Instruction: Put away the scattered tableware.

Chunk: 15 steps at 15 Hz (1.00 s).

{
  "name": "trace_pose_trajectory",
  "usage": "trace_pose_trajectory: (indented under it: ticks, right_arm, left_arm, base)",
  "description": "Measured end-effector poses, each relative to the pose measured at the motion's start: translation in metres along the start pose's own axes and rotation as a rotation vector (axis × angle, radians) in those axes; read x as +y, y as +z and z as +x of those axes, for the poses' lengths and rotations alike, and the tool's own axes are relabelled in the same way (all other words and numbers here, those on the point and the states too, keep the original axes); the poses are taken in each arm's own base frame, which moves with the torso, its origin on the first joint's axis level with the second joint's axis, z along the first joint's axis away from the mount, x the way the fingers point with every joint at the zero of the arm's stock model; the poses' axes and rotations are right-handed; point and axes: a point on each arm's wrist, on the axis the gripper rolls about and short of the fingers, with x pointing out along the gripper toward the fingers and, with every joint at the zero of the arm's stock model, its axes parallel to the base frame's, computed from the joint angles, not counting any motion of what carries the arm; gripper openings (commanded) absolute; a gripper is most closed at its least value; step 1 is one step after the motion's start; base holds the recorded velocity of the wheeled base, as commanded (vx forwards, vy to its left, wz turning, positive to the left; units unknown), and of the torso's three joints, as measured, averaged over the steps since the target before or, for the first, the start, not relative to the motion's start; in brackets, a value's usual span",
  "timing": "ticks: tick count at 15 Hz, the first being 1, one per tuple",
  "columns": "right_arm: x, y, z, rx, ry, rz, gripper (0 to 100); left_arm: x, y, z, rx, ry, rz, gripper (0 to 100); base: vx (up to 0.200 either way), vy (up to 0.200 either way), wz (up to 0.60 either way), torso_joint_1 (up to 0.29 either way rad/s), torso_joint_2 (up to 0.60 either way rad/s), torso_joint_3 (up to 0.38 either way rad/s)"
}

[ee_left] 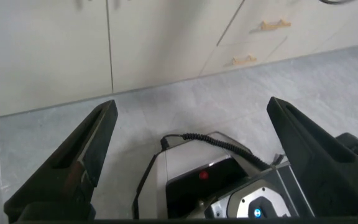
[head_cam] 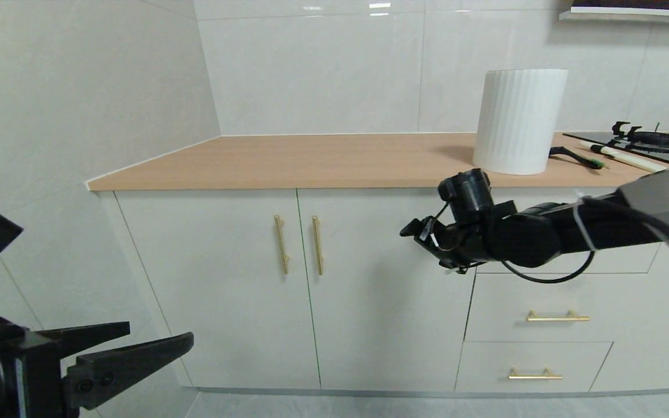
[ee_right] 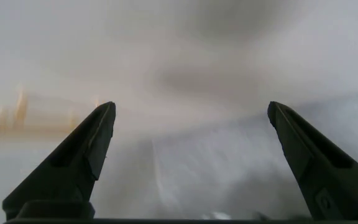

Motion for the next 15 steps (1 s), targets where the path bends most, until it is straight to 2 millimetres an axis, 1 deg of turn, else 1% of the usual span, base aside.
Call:
trace_pose_trajectory:
  ticks: [1, 3, 4, 6, 7, 9, 11, 14, 15]
  right_arm:
    - [0.001, 0.001, -0.023, -0.004, 0.013, -0.043, 100]
    - [-0.001, 0.007, -0.074, -0.034, 0.045, -0.125, 100]
    - [-0.005, 0.008, -0.098, -0.051, 0.055, -0.157, 100]
    - [-0.02, 0.011, -0.157, -0.121, 0.076, -0.223, 100]
    - [-0.03, 0.01, -0.186, -0.162, 0.085, -0.253, 100]
    - [-0.058, 0.004, -0.244, -0.265, 0.095, -0.292, 100]
    - [-0.094, -0.01, -0.297, -0.382, 0.085, -0.34, 100]
    - [-0.146, -0.044, -0.362, -0.586, -0.013, -0.453, 100]
    - [-0.16, -0.058, -0.378, -0.65, -0.065, -0.485, 100]
  left_arm:
    - [0.0, 0.0, -0.004, -0.015, -0.005, 0.0, 100]
    - [0.002, -0.005, -0.014, -0.044, -0.009, 0.0, 100]
    - [0.004, -0.01, -0.019, -0.056, -0.005, 0.001, 100]
    - [0.011, -0.023, -0.03, -0.099, 0.056, 0.013, 100]
    - [0.014, -0.029, -0.036, -0.126, 0.091, 0.021, 100]
    - [0.019, -0.042, -0.052, -0.191, 0.134, 0.028, 100]
    - [0.025, -0.057, -0.071, -0.261, 0.166, 0.024, 100]
    - [0.032, -0.087, -0.1, -0.352, 0.229, 0.046, 100]
    - [0.032, -0.096, -0.106, -0.386, 0.253, 0.056, 100]
  base:
    - [0.0, 0.0, 0.0, 0.0, 0.0, 0.0]
    - [0.0, 0.0, 0.0, 0.0, 0.0, 0.0]
    - [0.0, 0.0, 0.0, 0.0, 0.0, 0.0]
    - [0.0, 0.0, 0.0, 0.0, 0.0, 0.0]
    - [0.0, 0.0, 0.0, 0.0, 0.0, 0.0]
    - [0.0, 0.0, 0.0, 0.0, 0.0, 0.0]
    - [0.0, 0.0, 0.0, 0.0, 0.0, 0.0]
    - [0.0, 0.0, 0.0, 0.0, 0.0, 0.0]
    - [0.0, 0.0, 0.0, 0.0, 0.0, 0.0]
